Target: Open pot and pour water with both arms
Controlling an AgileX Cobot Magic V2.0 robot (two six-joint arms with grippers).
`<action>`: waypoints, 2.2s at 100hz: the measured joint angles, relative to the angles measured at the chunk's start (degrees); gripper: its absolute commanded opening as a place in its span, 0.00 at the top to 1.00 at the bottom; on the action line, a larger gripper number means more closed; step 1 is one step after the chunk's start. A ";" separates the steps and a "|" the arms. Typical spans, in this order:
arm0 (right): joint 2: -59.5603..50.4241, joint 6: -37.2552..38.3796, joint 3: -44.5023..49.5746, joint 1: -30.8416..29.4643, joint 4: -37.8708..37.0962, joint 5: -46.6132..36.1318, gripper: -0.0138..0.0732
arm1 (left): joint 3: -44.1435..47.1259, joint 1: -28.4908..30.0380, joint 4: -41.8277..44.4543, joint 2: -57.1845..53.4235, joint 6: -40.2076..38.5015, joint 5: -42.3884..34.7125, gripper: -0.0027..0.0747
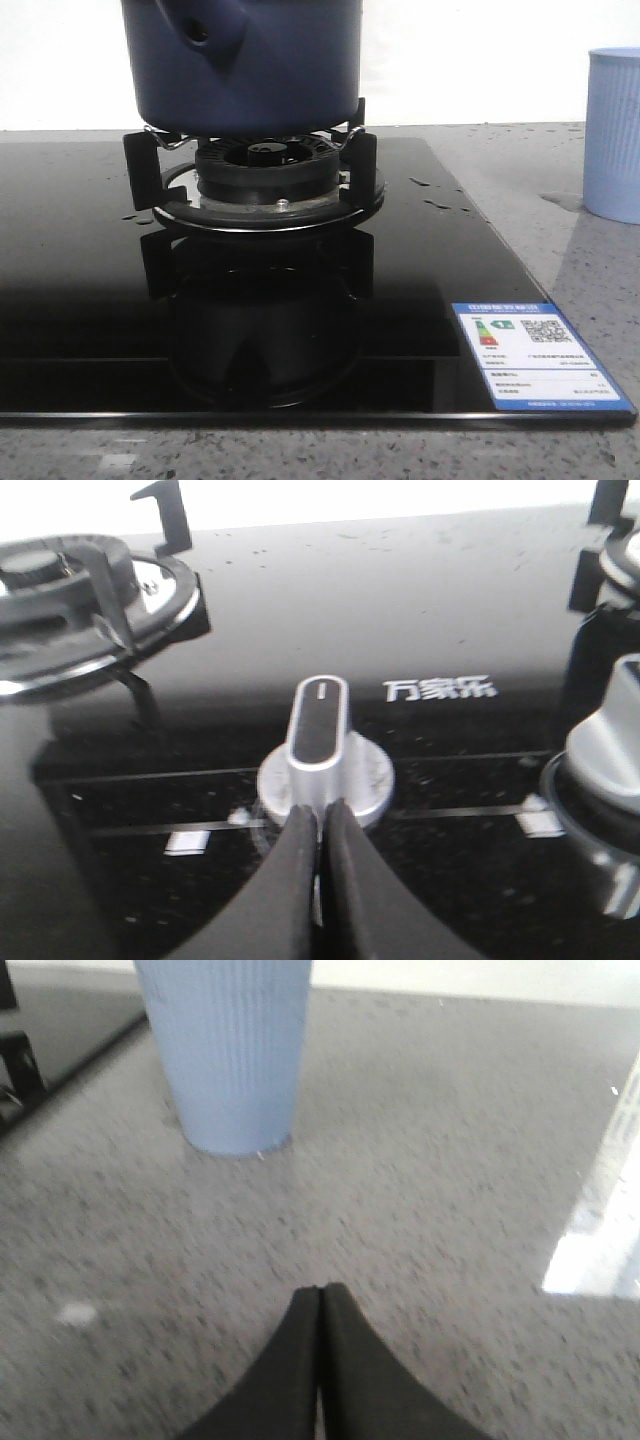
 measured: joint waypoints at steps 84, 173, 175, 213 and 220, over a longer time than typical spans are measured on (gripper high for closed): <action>0.65 0.00 -6.03 0.00 23.07 -6.00 0.93 | -0.73 0.00 -65.88 0.00 0.00 -14.75 0.99; 35.33 -43.41 -41.59 -0.03 62.68 39.52 0.93 | -39.40 0.00 -92.86 50.76 68.13 48.89 0.99; 35.33 -45.50 -41.59 -0.03 63.20 38.71 0.93 | -40.23 0.00 -92.87 51.54 69.59 49.03 0.99; 35.33 -57.09 -41.59 -0.03 65.37 27.96 0.47 | -49.88 -4.07 -92.59 61.41 93.56 45.83 0.23; 35.33 -58.71 -41.59 -0.03 65.46 27.04 0.26 | -50.52 -4.66 -92.59 62.45 94.60 41.49 0.22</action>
